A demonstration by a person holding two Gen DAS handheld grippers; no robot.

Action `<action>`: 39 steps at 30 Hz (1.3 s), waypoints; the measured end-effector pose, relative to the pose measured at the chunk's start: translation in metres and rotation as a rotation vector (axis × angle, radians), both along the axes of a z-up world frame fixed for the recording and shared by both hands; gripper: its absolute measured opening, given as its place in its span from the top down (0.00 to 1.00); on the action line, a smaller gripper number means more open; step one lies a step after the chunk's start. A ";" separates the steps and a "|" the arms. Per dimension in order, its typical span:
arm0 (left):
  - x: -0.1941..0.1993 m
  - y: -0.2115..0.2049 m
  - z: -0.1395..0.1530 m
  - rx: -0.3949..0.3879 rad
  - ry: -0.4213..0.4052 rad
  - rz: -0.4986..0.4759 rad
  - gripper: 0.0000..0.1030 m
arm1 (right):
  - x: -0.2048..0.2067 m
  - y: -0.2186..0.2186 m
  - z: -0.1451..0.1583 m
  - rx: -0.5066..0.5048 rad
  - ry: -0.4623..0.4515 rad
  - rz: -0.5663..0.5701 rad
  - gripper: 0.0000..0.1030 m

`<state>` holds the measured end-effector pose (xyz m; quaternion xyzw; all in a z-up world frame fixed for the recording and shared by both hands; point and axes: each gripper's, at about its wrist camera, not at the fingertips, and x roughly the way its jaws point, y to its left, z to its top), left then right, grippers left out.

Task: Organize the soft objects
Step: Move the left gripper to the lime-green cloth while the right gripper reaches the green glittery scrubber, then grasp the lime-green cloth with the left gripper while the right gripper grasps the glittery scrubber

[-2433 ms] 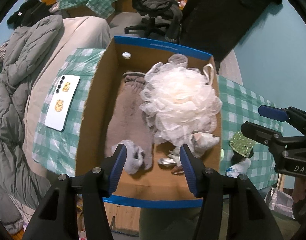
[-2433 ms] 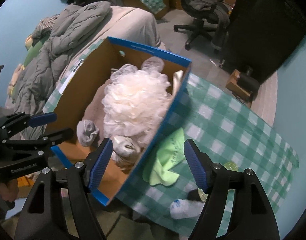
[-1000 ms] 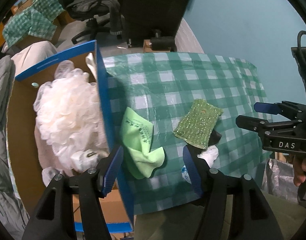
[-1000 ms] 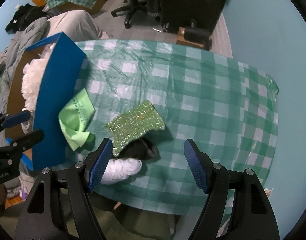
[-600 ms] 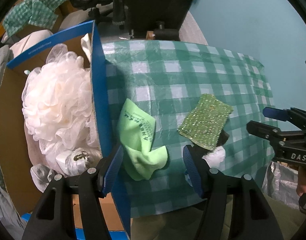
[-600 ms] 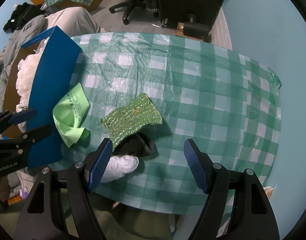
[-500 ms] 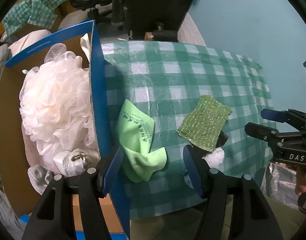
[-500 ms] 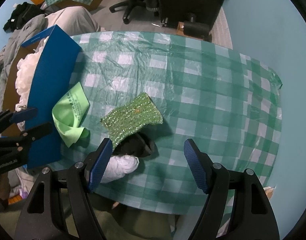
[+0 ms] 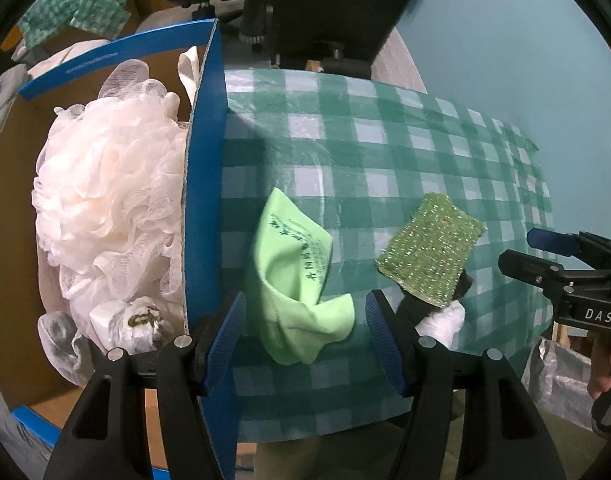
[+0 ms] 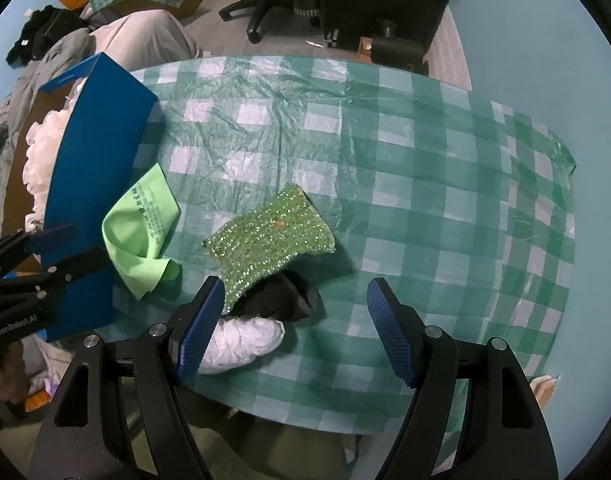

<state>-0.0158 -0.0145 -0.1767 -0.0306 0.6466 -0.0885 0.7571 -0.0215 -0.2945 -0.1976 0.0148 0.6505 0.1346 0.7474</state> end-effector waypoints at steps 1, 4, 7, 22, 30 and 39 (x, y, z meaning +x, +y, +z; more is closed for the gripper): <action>0.001 0.002 0.000 0.004 -0.003 0.004 0.38 | 0.001 0.001 -0.001 0.003 0.004 0.001 0.28; 0.004 0.008 0.000 0.007 -0.007 0.015 0.37 | 0.005 0.002 -0.010 0.021 0.025 -0.003 0.28; 0.006 0.011 -0.001 0.011 -0.007 0.018 0.34 | 0.008 0.004 -0.016 0.027 0.037 0.000 0.28; 0.002 -0.027 -0.015 0.041 0.020 -0.049 0.29 | 0.023 0.030 -0.042 -0.013 0.055 0.104 0.23; 0.017 -0.028 -0.038 0.080 0.054 -0.012 0.27 | 0.030 0.048 -0.063 -0.076 0.071 0.170 0.23; 0.024 -0.035 -0.066 0.128 0.089 -0.001 0.26 | 0.035 0.072 -0.071 -0.135 0.037 0.260 0.30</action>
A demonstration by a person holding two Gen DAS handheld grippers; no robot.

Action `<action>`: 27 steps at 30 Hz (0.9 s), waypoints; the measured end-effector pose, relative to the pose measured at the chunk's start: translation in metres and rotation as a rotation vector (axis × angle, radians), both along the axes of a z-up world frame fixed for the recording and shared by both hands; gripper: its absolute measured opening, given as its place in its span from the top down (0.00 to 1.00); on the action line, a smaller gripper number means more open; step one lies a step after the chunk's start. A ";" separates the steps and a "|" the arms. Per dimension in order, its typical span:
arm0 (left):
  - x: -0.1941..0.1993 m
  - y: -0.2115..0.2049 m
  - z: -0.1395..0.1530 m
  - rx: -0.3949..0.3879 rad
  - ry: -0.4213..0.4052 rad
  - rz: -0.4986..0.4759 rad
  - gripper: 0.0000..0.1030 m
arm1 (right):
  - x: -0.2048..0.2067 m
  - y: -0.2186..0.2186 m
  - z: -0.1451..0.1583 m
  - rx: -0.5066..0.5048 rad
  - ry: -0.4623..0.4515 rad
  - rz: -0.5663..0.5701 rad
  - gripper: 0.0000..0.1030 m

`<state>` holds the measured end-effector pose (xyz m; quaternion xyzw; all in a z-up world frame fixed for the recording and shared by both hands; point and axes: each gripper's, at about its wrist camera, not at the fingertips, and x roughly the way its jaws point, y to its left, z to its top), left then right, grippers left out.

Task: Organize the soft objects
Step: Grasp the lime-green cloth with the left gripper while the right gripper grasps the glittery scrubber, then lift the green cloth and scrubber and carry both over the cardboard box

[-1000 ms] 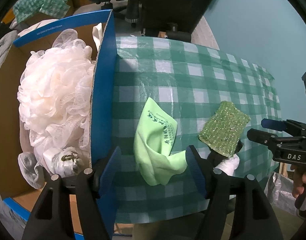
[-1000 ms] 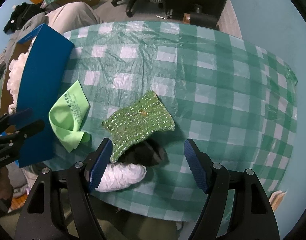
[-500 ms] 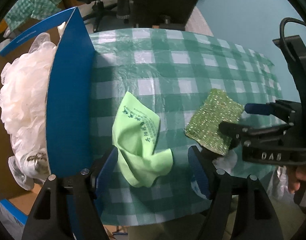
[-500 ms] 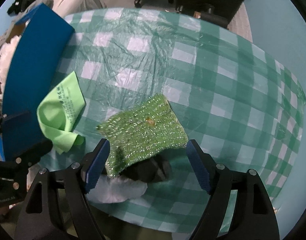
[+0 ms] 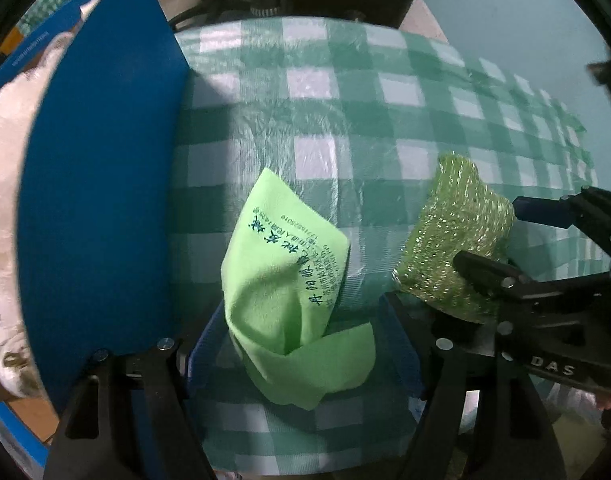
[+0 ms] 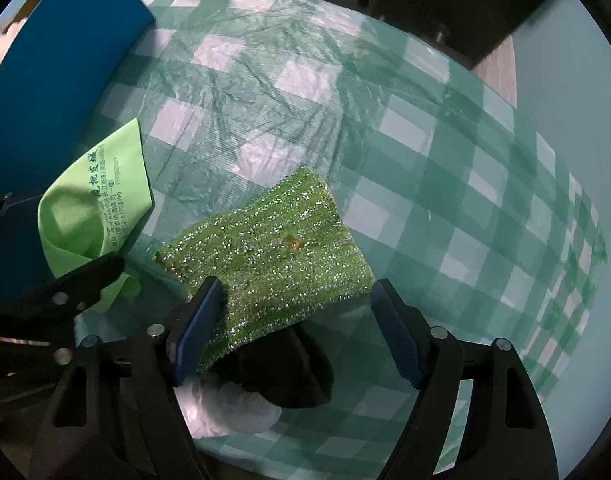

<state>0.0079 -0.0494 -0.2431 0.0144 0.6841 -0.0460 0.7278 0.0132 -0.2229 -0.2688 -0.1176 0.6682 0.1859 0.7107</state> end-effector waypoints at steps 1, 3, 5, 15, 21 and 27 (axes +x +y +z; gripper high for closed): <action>0.000 0.000 -0.003 0.001 0.002 -0.001 0.26 | 0.000 0.002 0.000 0.006 0.001 0.007 0.41; 0.000 -0.001 -0.008 -0.001 0.009 -0.001 0.27 | -0.001 0.004 -0.002 0.029 0.017 0.012 0.54; -0.001 0.000 -0.011 -0.001 0.013 0.004 0.43 | -0.001 0.005 -0.002 0.053 0.024 0.010 0.81; -0.012 0.003 -0.002 -0.076 -0.004 0.005 0.89 | 0.009 -0.027 0.015 0.206 0.046 -0.084 0.91; -0.015 0.003 0.014 -0.106 -0.038 0.000 0.93 | 0.006 -0.035 0.031 0.247 0.019 -0.105 0.92; -0.015 0.006 0.037 -0.137 -0.079 -0.013 0.93 | -0.003 -0.041 0.044 0.267 -0.008 -0.114 0.92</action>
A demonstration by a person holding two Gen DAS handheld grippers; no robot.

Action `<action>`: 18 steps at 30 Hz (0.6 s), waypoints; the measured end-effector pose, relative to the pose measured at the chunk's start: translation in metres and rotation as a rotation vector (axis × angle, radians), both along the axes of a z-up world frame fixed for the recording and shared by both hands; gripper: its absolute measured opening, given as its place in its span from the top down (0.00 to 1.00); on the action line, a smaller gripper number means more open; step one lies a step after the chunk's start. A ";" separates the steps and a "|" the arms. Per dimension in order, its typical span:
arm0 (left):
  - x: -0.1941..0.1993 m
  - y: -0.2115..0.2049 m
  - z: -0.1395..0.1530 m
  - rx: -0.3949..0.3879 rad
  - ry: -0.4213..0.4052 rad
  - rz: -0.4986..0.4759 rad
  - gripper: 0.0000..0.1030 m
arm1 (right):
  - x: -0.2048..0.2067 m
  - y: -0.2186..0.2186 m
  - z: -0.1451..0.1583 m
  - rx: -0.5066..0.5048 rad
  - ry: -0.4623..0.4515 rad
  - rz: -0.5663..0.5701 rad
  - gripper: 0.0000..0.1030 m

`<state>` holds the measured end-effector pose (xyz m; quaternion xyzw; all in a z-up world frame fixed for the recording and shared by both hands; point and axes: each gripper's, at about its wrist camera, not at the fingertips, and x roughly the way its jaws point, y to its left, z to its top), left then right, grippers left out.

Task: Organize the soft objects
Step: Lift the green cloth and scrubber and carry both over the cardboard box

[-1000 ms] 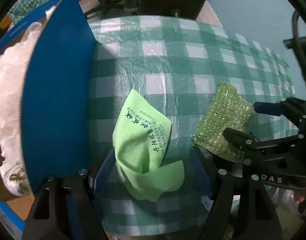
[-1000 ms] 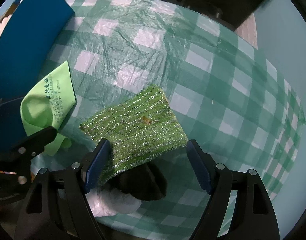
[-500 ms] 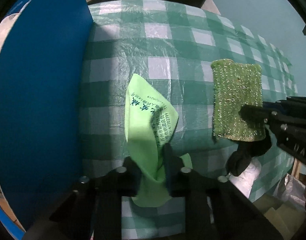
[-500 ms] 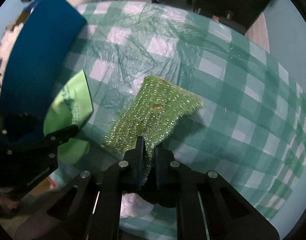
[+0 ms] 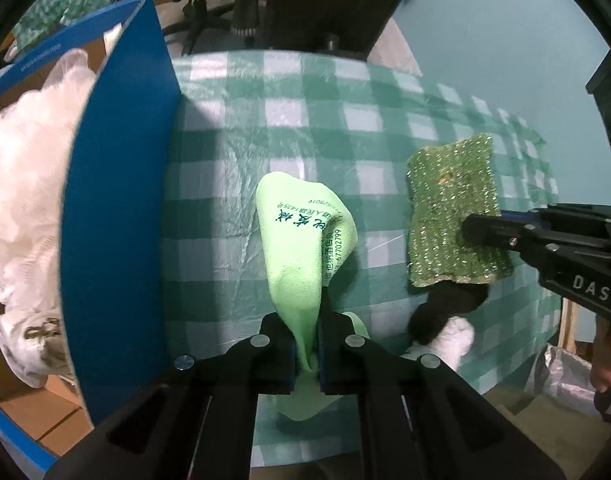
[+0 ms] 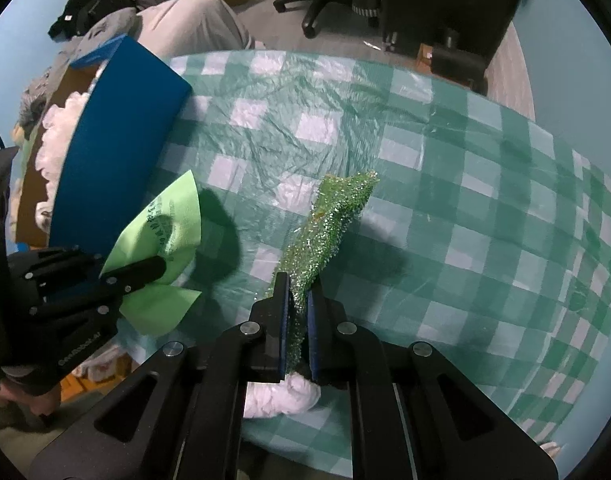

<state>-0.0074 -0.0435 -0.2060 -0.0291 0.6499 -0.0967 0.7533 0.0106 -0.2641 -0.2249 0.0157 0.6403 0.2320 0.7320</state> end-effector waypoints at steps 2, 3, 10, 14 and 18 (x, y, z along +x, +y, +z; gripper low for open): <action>-0.001 0.000 0.006 -0.003 -0.010 -0.003 0.93 | -0.002 -0.002 0.005 0.002 -0.011 0.000 0.92; -0.001 -0.003 0.012 -0.005 -0.017 -0.004 0.93 | 0.000 -0.002 0.007 0.003 -0.016 0.001 0.92; -0.002 -0.005 0.034 -0.011 -0.062 -0.007 0.93 | -0.010 -0.002 0.029 0.014 -0.047 0.003 0.92; -0.003 -0.003 0.047 -0.008 -0.079 -0.007 0.94 | -0.014 -0.007 0.044 0.019 -0.058 0.002 0.92; -0.005 0.000 0.061 -0.003 -0.099 -0.010 0.93 | -0.014 -0.005 0.056 0.018 -0.082 0.007 0.92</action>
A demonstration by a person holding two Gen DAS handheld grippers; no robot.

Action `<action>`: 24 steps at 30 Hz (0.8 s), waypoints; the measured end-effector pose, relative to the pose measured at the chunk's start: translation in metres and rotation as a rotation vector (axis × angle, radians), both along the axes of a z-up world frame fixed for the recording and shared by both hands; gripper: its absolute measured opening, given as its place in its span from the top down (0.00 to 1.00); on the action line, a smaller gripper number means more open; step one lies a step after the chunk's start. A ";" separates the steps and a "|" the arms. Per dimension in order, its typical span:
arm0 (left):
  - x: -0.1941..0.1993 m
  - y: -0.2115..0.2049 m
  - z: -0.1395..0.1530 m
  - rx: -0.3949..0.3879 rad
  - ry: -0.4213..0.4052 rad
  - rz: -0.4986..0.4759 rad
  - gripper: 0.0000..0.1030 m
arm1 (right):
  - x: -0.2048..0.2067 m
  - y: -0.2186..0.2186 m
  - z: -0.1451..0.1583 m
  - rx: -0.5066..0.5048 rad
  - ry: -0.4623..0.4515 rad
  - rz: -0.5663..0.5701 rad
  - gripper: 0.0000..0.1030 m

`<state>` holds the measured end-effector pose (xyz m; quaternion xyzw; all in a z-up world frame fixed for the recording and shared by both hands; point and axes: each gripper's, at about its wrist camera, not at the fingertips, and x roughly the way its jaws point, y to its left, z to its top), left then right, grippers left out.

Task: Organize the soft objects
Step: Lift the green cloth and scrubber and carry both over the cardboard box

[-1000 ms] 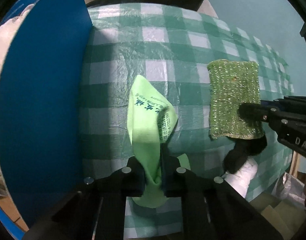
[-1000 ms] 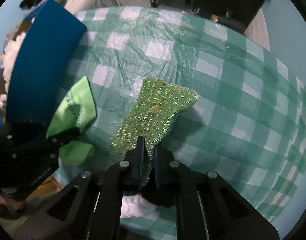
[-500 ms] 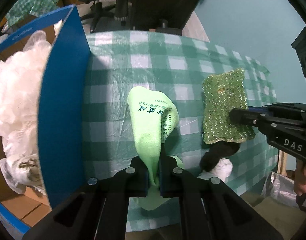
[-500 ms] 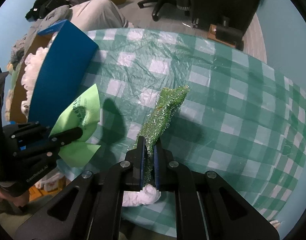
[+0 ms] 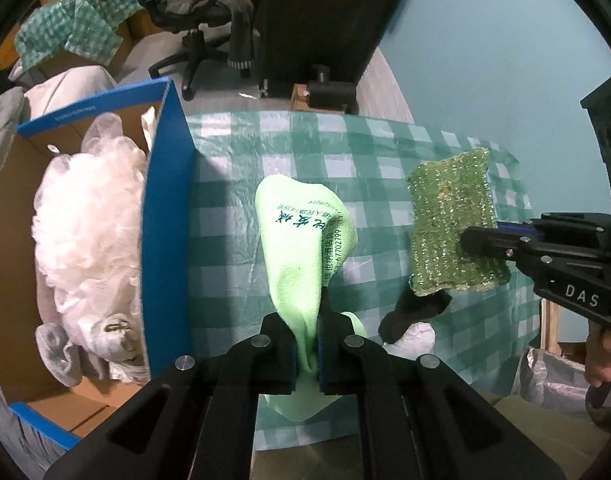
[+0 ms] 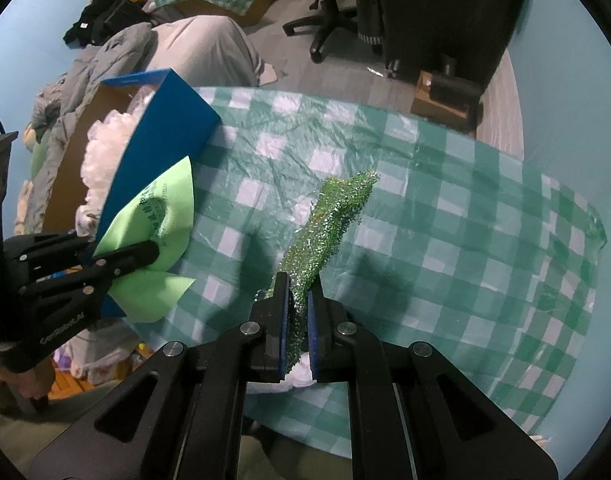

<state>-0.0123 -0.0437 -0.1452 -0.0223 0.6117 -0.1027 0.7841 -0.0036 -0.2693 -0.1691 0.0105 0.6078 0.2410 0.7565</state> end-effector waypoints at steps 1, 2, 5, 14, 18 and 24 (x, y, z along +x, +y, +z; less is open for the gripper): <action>-0.001 0.000 0.002 0.003 -0.007 -0.002 0.93 | 0.000 0.000 0.003 0.001 -0.006 0.001 0.92; -0.001 0.000 0.006 0.009 -0.015 -0.004 0.93 | 0.000 0.000 0.008 0.002 -0.013 0.001 0.92; -0.002 0.005 0.015 0.006 -0.026 0.000 0.93 | -0.001 0.001 0.018 0.006 -0.027 0.003 0.92; -0.006 0.016 0.043 -0.011 -0.075 0.033 0.93 | -0.004 0.007 0.044 0.014 -0.065 0.017 0.92; -0.008 0.018 0.054 -0.007 -0.092 0.038 0.93 | -0.005 0.010 0.053 0.022 -0.075 0.021 0.92; -0.012 0.023 0.068 -0.004 -0.114 0.038 0.93 | -0.006 0.017 0.067 0.035 -0.095 0.036 0.92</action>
